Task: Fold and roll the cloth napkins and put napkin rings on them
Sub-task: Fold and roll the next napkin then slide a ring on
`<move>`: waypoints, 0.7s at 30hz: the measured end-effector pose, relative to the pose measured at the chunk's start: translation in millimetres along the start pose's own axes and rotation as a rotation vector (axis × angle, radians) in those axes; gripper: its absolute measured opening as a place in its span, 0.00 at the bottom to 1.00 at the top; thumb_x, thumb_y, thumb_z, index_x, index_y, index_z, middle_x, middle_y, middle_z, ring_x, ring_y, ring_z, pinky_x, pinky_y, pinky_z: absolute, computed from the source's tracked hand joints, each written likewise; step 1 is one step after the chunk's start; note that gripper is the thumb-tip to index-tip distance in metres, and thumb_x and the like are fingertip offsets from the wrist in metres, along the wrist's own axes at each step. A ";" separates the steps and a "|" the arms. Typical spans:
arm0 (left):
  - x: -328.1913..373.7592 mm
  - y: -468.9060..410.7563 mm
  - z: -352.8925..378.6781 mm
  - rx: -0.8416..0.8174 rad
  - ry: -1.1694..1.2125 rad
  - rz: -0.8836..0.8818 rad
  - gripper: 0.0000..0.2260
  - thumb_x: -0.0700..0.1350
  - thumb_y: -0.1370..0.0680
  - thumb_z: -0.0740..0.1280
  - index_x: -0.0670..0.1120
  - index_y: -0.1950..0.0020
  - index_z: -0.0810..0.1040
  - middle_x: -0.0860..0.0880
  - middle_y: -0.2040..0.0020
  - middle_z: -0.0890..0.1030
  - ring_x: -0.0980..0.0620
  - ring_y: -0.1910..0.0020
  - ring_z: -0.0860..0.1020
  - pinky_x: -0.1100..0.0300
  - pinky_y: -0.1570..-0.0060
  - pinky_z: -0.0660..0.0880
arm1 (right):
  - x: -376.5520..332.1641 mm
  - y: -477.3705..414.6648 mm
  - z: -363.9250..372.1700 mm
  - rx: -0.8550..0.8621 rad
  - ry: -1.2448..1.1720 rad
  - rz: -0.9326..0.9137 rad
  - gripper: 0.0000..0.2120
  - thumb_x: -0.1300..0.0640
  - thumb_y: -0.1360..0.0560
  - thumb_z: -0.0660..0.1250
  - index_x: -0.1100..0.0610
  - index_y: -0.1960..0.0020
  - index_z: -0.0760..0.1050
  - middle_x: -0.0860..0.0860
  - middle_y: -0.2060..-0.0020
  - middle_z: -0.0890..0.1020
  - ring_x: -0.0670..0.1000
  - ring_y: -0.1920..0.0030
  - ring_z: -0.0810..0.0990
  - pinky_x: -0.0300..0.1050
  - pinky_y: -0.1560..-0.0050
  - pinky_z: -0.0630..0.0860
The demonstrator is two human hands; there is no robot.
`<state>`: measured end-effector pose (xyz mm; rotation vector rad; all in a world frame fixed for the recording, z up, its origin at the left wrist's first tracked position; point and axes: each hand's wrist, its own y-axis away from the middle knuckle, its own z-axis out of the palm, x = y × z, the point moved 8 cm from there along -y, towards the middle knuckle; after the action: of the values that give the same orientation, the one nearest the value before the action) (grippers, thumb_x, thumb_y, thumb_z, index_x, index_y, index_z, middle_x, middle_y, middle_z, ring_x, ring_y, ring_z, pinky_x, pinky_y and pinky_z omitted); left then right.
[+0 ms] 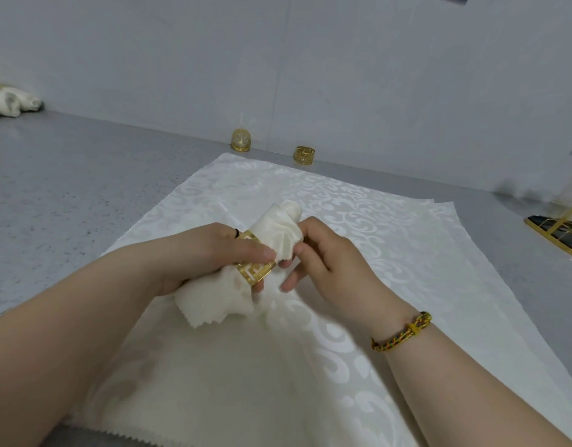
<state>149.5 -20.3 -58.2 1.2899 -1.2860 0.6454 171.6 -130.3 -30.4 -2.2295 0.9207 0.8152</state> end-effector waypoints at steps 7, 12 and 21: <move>4.5 3.6 -7.6 0.095 -0.064 0.010 0.15 0.54 0.46 0.73 0.44 0.68 0.81 0.46 0.67 0.83 0.53 0.71 0.81 0.66 0.72 0.76 | -11.8 3.1 -17.3 0.137 0.255 -0.150 0.10 0.54 0.24 0.52 0.55 0.53 0.71 0.41 0.67 0.74 0.46 0.63 0.80 0.38 0.61 0.72; 3.5 -0.5 -24.0 0.346 -0.219 -0.008 0.13 0.51 0.32 0.73 0.45 0.68 0.74 0.56 0.80 0.76 0.62 0.80 0.73 0.72 0.80 0.68 | 0.1 2.7 -18.2 0.190 0.130 -0.062 0.14 0.54 0.30 0.71 0.47 0.51 0.68 0.37 0.55 0.70 0.39 0.56 0.74 0.30 0.52 0.70; 4.2 -1.4 -26.6 0.416 -0.351 -0.004 0.16 0.55 0.35 0.74 0.44 0.59 0.79 0.54 0.71 0.77 0.61 0.76 0.75 0.72 0.76 0.69 | -13.3 4.9 -26.4 0.381 0.249 -0.265 0.13 0.52 0.31 0.61 0.62 0.62 0.77 0.53 0.55 0.84 0.46 0.48 0.75 0.26 0.48 0.67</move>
<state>160.3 2.7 -49.4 1.8067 -1.4793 0.7312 168.5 -146.5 -5.3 -2.0778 0.7903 0.2208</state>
